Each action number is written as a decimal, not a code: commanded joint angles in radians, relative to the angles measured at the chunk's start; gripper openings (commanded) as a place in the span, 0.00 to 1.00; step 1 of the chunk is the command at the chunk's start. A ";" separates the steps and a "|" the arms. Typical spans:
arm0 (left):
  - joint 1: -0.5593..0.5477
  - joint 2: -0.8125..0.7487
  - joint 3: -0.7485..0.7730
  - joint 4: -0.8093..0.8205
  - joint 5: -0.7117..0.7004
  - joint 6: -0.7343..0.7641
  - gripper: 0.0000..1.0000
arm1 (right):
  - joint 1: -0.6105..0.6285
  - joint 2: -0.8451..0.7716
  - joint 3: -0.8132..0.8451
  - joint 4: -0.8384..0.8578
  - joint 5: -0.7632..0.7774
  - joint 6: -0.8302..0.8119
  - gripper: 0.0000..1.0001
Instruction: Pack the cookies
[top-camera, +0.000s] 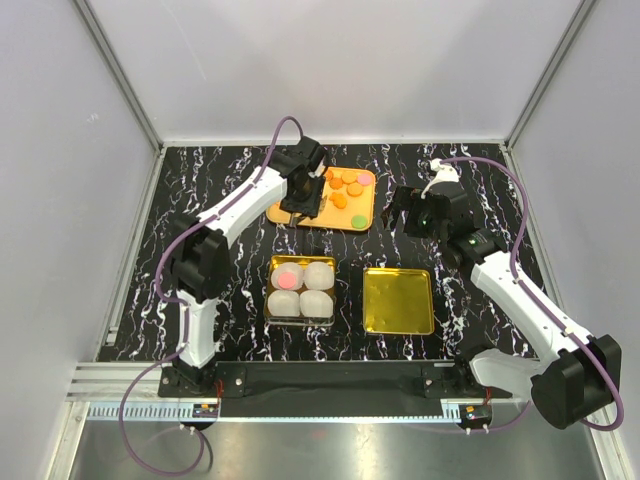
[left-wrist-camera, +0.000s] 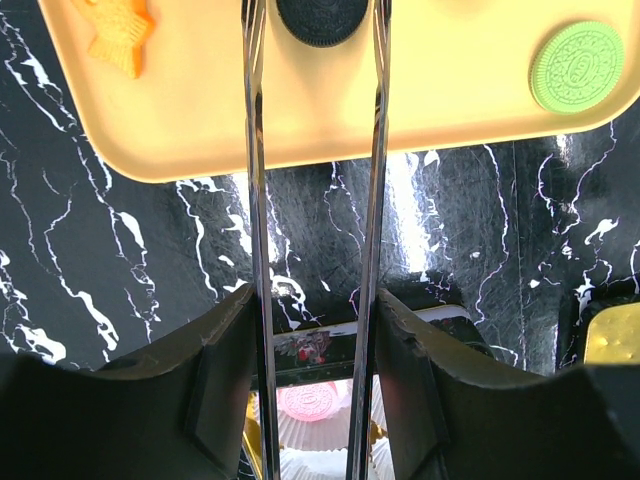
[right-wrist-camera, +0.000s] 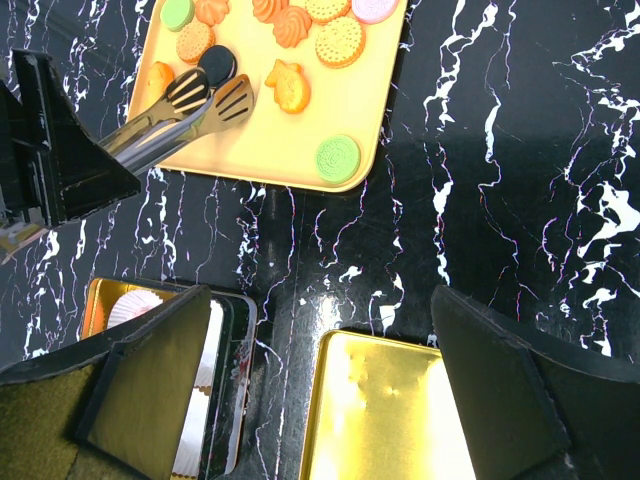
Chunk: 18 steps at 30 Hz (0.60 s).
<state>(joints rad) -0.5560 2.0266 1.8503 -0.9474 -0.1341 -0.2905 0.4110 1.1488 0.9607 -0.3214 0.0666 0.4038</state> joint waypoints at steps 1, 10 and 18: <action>0.007 0.003 0.004 0.039 0.028 0.017 0.51 | -0.005 -0.023 0.021 0.010 0.006 -0.016 1.00; 0.007 0.011 0.000 0.047 0.027 0.013 0.50 | -0.005 -0.024 0.021 0.010 0.007 -0.014 1.00; 0.007 -0.003 -0.011 0.041 0.014 0.017 0.47 | -0.005 -0.024 0.018 0.012 0.007 -0.014 1.00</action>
<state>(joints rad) -0.5560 2.0338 1.8439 -0.9371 -0.1265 -0.2871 0.4110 1.1484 0.9607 -0.3214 0.0666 0.4034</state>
